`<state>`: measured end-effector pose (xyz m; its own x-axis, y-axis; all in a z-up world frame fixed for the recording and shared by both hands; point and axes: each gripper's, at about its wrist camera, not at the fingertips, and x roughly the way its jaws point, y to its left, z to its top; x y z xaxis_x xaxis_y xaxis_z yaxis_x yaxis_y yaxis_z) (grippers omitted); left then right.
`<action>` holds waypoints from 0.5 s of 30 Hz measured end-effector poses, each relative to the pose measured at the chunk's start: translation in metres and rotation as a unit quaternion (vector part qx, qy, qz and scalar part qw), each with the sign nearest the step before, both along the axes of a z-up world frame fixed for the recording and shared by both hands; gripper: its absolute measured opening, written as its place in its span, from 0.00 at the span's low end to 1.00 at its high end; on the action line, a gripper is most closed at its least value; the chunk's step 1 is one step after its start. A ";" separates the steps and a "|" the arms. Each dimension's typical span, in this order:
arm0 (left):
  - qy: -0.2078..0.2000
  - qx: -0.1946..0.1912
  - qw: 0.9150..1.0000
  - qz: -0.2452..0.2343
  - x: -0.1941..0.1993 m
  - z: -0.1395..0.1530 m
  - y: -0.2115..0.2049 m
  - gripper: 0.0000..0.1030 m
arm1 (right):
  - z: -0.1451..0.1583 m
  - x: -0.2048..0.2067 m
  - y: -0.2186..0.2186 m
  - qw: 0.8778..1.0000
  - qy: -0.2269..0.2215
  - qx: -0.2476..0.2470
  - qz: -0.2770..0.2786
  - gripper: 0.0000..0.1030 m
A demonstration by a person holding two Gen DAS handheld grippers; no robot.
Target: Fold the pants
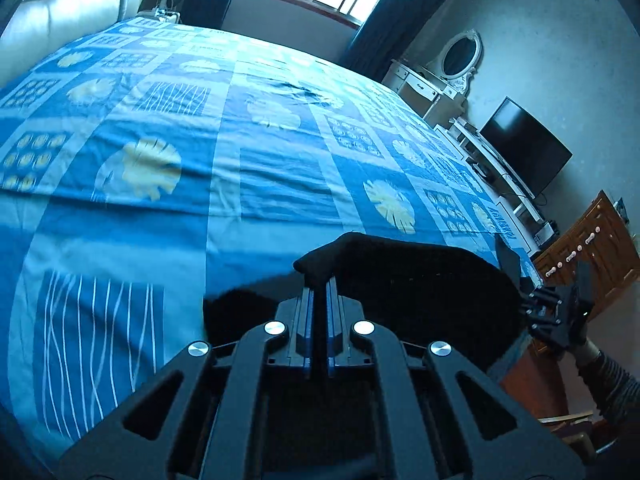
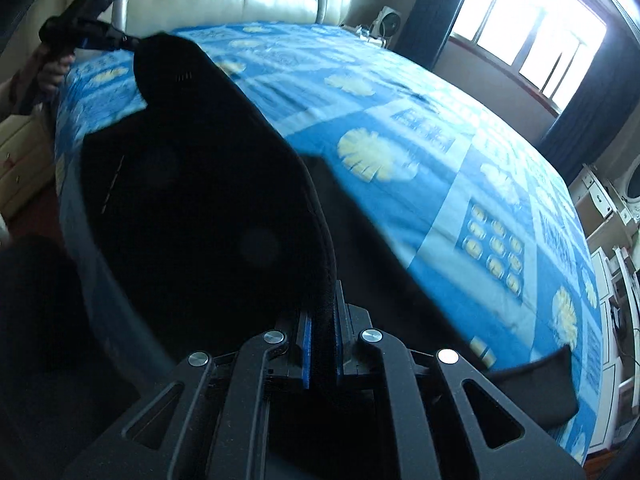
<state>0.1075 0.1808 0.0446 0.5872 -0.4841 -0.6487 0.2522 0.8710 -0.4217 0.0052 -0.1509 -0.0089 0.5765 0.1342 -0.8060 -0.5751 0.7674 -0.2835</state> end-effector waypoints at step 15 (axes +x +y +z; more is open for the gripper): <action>0.132 -0.091 0.981 0.109 -0.088 -0.089 0.036 0.27 | -0.015 -0.038 -0.025 0.990 0.053 0.088 -0.099 0.42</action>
